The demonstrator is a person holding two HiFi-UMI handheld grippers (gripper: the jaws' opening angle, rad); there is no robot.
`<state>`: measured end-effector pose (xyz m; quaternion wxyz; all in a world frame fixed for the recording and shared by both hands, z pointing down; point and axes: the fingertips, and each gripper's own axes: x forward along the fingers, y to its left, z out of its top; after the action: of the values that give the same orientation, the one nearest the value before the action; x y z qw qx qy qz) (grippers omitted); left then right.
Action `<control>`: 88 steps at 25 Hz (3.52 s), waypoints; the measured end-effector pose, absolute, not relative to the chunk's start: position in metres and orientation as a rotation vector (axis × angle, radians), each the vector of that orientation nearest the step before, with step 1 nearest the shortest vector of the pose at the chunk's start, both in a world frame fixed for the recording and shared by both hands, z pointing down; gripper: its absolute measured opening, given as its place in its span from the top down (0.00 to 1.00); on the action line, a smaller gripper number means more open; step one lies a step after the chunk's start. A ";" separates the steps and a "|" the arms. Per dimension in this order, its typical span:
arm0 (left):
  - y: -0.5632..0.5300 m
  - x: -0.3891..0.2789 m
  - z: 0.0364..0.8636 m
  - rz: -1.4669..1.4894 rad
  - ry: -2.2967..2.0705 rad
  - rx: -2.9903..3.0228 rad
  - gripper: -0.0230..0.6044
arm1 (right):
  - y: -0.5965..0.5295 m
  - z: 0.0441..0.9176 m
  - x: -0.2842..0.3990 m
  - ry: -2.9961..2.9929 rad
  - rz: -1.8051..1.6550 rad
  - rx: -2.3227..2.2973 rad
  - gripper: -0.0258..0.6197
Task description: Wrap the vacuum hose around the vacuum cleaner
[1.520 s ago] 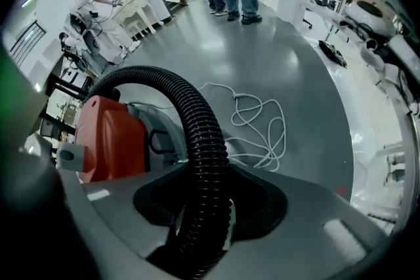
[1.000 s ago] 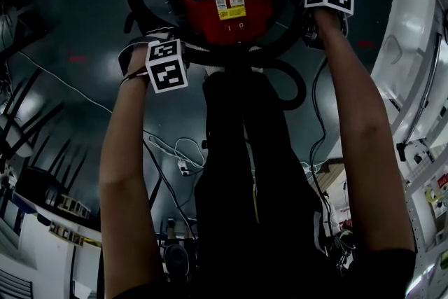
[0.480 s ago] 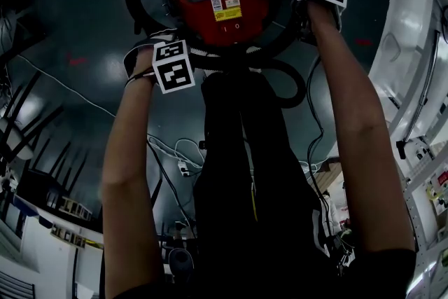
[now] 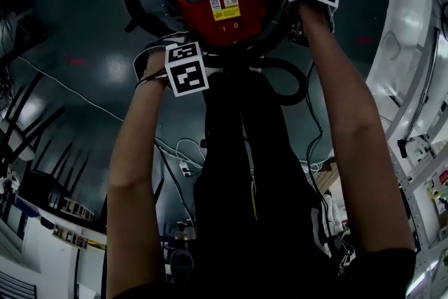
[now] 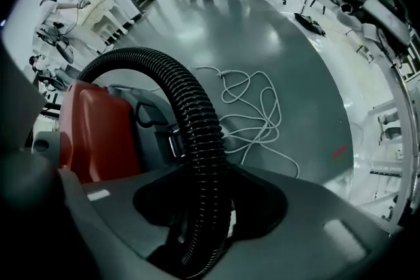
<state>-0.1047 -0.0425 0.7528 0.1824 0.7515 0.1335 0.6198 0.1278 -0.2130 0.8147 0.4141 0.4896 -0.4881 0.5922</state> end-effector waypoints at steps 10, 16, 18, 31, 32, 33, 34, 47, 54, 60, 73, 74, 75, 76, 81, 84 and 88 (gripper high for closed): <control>-0.069 -0.099 0.733 1.569 0.102 2.151 0.51 | -0.207 0.812 0.121 -1.283 1.374 1.186 0.68; -0.111 -0.100 0.719 1.413 -0.184 2.139 0.58 | -0.200 0.811 0.121 -1.275 1.320 1.177 0.68; -0.118 -0.101 0.717 1.403 -0.232 2.137 0.59 | -0.197 0.811 0.121 -1.272 1.300 1.175 0.68; -0.164 -0.091 0.692 1.259 -0.597 2.139 0.67 | -0.185 0.805 0.121 -1.284 1.100 1.102 0.64; -0.169 -0.090 0.691 1.248 -0.620 2.138 0.67 | -0.184 0.804 0.121 -1.287 1.091 1.103 0.64; -0.173 -0.088 0.690 1.238 -0.637 2.137 0.67 | -0.185 0.802 0.120 -1.297 1.075 1.101 0.64; -0.175 -0.086 0.689 1.223 -0.650 2.137 0.68 | -0.185 0.801 0.119 -1.314 1.047 1.090 0.63; -0.172 -0.072 0.696 1.296 -0.667 2.148 0.83 | -0.186 0.784 0.102 -1.452 0.758 1.006 0.62; -0.168 -0.074 0.695 1.308 -0.668 2.157 0.83 | -0.211 0.769 0.106 -1.506 0.696 1.063 0.51; -0.167 -0.067 0.689 1.295 -0.680 2.175 0.83 | -0.237 0.748 0.104 -1.551 0.460 1.077 0.50; -0.183 -0.067 0.677 1.243 -0.764 2.224 0.81 | -0.281 0.730 0.093 -1.646 0.287 1.097 0.66; -0.183 -0.067 0.677 1.244 -0.764 2.225 0.81 | -0.282 0.736 0.098 -1.620 0.325 1.106 0.68; -0.184 -0.068 0.678 1.244 -0.765 2.226 0.81 | -0.283 0.742 0.106 -1.585 0.377 1.124 0.69; -0.185 -0.069 0.678 1.243 -0.767 2.226 0.81 | -0.283 0.748 0.116 -1.544 0.429 1.141 0.70; -0.192 -0.074 0.682 1.247 -0.786 2.228 0.80 | -0.282 0.768 0.144 -1.451 0.488 1.100 0.72; -0.197 -0.069 0.676 1.219 -0.797 2.241 0.80 | -0.276 0.780 0.145 -1.427 0.569 1.069 0.72; -0.203 -0.057 0.663 1.192 -0.807 2.295 0.80 | -0.265 0.795 0.140 -1.408 0.747 1.047 0.74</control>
<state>-0.0575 -0.2033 0.6631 0.2147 0.8274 -0.2909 0.4298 0.1396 -0.2645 0.7954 0.5790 0.4477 -0.6020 0.3193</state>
